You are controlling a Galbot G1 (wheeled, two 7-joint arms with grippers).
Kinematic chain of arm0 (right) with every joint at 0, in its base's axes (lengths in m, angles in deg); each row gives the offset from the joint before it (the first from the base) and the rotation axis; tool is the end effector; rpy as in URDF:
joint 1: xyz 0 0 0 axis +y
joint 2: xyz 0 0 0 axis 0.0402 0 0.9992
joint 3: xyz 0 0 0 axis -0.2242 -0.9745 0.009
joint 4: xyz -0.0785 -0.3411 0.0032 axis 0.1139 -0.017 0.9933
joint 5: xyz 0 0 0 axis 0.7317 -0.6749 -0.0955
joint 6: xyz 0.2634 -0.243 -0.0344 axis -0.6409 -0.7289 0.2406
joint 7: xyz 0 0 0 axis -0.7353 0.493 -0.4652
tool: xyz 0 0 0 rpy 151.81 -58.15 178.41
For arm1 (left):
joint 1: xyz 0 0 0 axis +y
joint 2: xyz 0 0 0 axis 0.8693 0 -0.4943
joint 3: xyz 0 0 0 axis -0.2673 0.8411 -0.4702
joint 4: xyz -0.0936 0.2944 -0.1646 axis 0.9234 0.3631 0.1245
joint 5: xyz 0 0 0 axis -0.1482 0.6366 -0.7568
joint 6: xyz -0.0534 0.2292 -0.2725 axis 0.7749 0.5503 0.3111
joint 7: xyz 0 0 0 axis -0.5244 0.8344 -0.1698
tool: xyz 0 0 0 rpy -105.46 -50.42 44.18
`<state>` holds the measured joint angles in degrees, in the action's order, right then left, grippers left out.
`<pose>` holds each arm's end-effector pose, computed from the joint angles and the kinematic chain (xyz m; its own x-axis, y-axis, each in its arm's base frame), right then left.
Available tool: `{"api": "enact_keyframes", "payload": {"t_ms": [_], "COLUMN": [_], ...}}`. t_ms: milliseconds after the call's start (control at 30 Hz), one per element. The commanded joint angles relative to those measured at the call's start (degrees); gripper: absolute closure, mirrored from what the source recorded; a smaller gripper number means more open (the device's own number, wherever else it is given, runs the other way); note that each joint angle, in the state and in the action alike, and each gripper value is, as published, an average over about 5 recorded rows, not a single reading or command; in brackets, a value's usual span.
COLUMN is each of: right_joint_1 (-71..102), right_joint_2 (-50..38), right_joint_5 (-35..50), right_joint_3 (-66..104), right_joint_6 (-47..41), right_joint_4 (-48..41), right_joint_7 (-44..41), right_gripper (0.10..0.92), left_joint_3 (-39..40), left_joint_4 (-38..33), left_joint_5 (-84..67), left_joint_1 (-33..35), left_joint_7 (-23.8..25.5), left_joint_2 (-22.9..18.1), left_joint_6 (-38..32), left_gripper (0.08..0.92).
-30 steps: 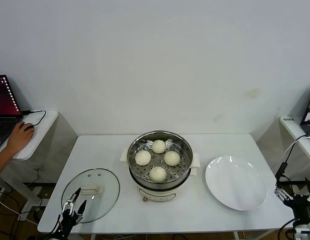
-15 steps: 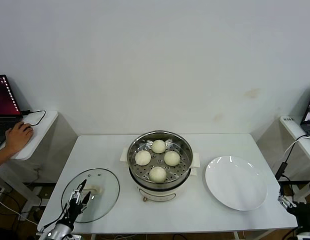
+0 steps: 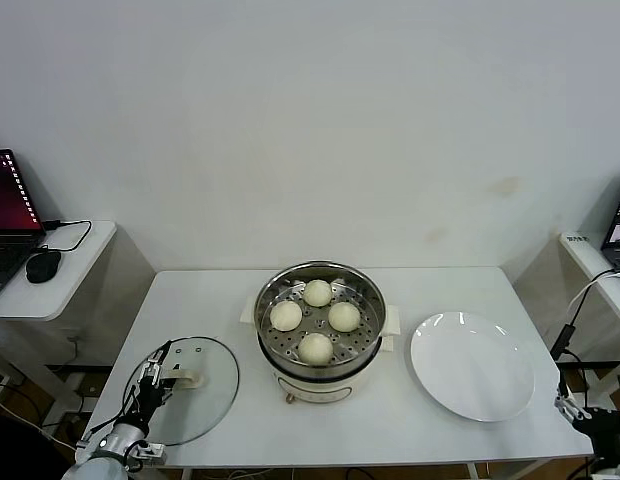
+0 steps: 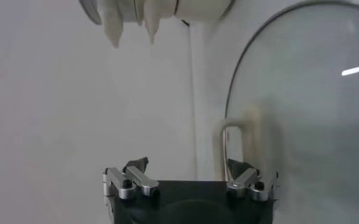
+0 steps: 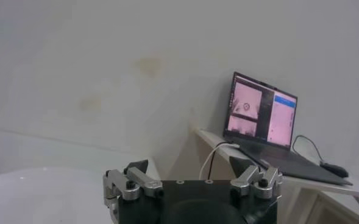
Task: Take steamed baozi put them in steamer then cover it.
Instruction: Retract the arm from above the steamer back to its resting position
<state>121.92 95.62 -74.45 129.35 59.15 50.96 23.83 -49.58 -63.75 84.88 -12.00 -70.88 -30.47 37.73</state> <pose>0.1189 -0.2186 -0.3132 -0.9380 0.3409 0.0627 0.3050 0.8976 -0.3182 0.2405 0.1812 -0.4275 -0.9836 0.1187 0.1355 0.1312 -0.0430 0.9904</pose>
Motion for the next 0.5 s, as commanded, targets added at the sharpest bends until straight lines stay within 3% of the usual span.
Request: {"api": "enact_keyframes", "payload": {"t_ms": [33, 167, 500], "right_joint_1": [0.16, 0.13, 0.12], "right_joint_2": [0.13, 0.13, 0.0], "right_joint_5": [-0.39, -0.52, -0.8], "right_joint_3": [-0.21, -0.65, -1.42], "right_joint_6": [0.1, 0.09, 0.24], "right_joint_4": [-0.13, -0.05, -0.34], "right_joint_7": [-0.02, -0.02, 0.01], "right_gripper": [0.202, 0.203, 0.203], "left_joint_3": [0.52, 0.58, 0.21], "left_joint_4": [2.84, 3.7, 4.63], "left_joint_5": [-1.41, -1.66, -2.43], "left_joint_1": [-2.57, -2.77, -2.22], "left_joint_7": [-0.14, -0.62, -2.67], "left_joint_2": [-0.46, -0.94, -1.51], "left_joint_6": [0.0, -0.15, -1.13], "left_gripper": [0.177, 0.222, 0.51]}}
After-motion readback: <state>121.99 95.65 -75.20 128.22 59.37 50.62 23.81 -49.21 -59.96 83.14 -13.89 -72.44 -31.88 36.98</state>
